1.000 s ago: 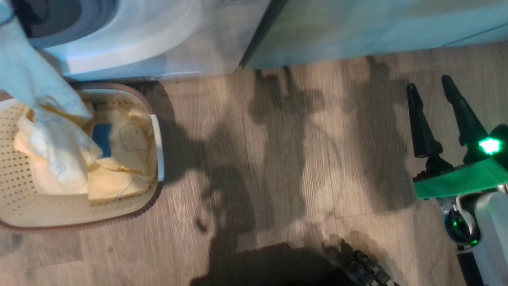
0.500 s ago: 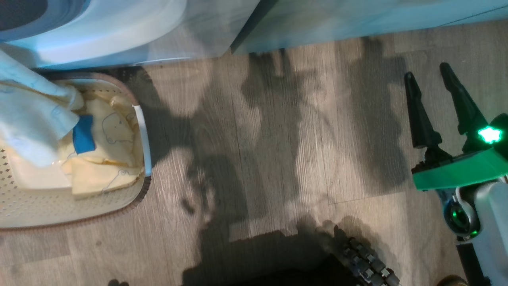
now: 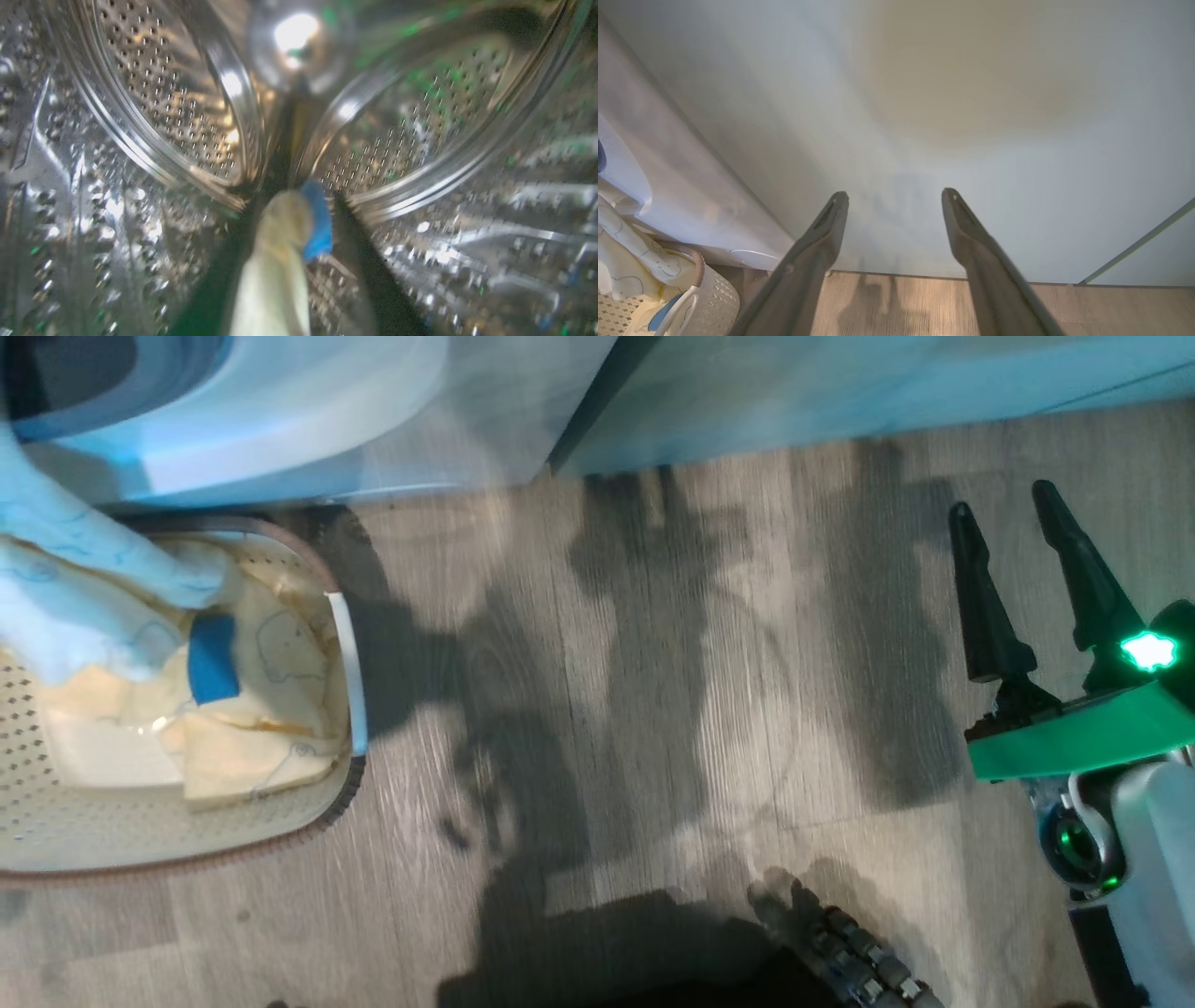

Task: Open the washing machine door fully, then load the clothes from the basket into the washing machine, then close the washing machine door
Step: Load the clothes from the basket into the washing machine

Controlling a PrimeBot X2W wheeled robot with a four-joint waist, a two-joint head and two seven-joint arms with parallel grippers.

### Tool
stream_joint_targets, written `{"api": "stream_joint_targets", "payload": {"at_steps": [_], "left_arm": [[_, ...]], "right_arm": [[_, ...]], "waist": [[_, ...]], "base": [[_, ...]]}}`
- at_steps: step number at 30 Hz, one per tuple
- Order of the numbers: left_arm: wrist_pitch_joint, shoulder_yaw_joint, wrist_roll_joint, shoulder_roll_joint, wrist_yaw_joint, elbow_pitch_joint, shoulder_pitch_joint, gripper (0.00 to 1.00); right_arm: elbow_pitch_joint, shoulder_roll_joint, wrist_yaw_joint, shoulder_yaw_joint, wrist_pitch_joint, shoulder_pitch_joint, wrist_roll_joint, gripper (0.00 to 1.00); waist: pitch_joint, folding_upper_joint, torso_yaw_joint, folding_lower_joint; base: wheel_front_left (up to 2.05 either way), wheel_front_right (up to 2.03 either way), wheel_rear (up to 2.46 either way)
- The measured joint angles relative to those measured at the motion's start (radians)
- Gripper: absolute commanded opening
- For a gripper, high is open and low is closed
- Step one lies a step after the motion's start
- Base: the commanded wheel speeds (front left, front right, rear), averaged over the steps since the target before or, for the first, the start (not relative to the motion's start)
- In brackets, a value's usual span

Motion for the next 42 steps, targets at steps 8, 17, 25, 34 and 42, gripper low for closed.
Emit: {"api": "stream_joint_targets", "payload": {"at_steps": [8, 17, 25, 34, 42], "left_arm": [[0.001, -0.077, 0.005, -0.039, -0.017, 0.165, 0.001, 1.0], [0.001, -0.131, -0.033, -0.082, -0.017, 0.209, 0.12, 1.0], [0.001, -0.166, -0.095, -0.09, -0.017, 0.144, 0.292, 1.0], [0.001, -0.128, -0.101, -0.107, -0.017, -0.011, 0.578, 1.0], [0.001, -0.04, -0.055, -0.158, 0.015, -0.208, 0.843, 1.0]], "right_arm": [[0.007, -0.001, 0.0, -0.009, 0.0, 0.011, 0.0, 1.0], [0.023, -0.003, 0.0, -0.015, 0.0, 0.078, 0.0, 1.0], [0.035, -0.008, 0.0, -0.029, 0.0, 0.16, 0.0, 1.0], [0.04, -0.012, 0.0, -0.04, 0.0, 0.235, 0.0, 1.0], [0.039, -0.013, 0.0, -0.051, 0.0, 0.288, 0.0, 1.0]], "waist": [[-0.071, 0.0, 0.02, -0.0001], [-0.182, 0.0001, 0.043, -0.0001], [-0.302, 0.0001, 0.063, -0.0001], [-0.435, 0.0001, 0.09, -0.0001], [-0.503, 0.0001, 0.107, -0.0001]], "base": [[0.0, 0.0, 0.0], [0.0, 0.0, 0.0], [0.0, 0.0, 0.0], [0.0, 0.0, 0.0], [0.0, 0.0, 0.0]]}}
